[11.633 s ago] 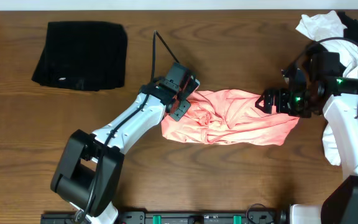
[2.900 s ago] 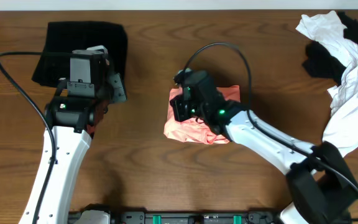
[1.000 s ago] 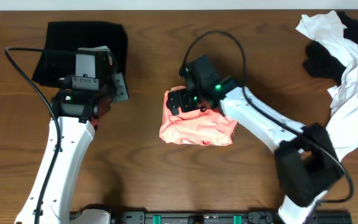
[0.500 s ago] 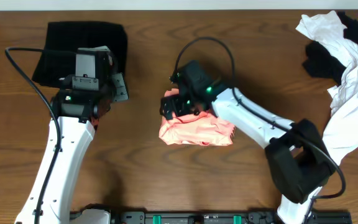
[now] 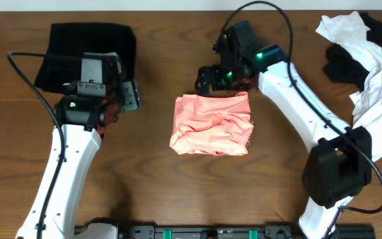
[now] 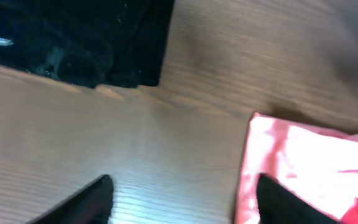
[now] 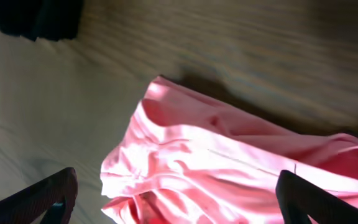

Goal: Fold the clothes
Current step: 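Lift the right gripper away from the bundle toward the top right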

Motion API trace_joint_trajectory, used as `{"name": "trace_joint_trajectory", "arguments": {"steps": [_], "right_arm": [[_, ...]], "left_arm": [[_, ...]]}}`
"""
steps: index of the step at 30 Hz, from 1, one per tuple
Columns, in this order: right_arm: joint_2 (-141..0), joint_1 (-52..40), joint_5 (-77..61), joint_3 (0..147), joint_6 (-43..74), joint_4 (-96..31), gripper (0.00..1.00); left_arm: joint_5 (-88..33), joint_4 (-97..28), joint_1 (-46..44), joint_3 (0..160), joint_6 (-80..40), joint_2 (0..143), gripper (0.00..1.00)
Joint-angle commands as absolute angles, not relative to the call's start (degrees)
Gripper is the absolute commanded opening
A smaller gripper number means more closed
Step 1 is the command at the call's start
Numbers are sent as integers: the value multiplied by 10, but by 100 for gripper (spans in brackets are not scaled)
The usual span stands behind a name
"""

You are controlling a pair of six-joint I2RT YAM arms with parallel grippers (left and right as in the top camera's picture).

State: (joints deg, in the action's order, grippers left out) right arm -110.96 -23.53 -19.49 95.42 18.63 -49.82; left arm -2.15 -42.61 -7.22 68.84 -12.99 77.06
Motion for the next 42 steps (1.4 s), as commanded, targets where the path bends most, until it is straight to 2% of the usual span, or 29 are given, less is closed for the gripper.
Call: {"name": "trace_joint_trajectory", "arguments": {"steps": [1, 7, 17, 42], "right_arm": [[-1100, -204, -200, 968, 176, -509, 99], [-1100, -162, -200, 968, 166, -541, 99], [-1100, -134, -199, 968, 137, -585, 99], [-1100, -127, -197, 968, 125, -597, 99]], "left_arm": [[-65, -433, -70, 698, -127, 773, 85], [-75, -456, -70, 696, -127, 774, 99], [-75, -477, -70, 696, -127, 775, 98], [-112, -475, -71, 680, -127, 791, 98]]}}
